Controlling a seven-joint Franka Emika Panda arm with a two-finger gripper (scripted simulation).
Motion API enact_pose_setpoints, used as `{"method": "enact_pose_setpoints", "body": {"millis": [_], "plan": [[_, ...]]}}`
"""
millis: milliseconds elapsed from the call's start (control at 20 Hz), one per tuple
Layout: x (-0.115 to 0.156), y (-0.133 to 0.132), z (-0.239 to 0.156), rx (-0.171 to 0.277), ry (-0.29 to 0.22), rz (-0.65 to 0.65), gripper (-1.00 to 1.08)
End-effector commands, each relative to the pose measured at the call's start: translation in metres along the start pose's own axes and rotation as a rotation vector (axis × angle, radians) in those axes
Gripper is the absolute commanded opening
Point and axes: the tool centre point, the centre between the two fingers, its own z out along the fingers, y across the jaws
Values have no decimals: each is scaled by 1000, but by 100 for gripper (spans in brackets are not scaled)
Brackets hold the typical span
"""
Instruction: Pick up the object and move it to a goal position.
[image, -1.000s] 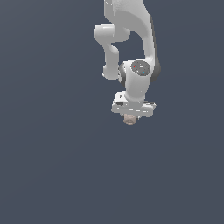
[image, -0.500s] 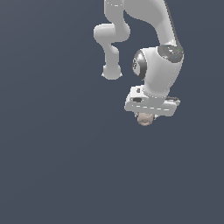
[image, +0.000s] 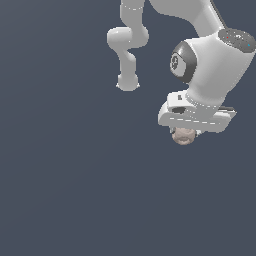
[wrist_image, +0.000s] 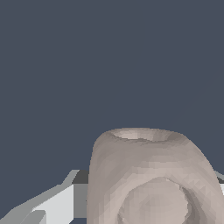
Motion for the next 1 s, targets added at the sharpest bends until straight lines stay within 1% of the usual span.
{"method": "enact_pose_setpoints", "body": {"millis": [0, 450, 950], "plan": [[7, -11, -11, 0, 0, 0, -100], [26, -41, -43, 0, -1, 1, -100], [37, -56, -59, 0, -1, 1, -100]]}}
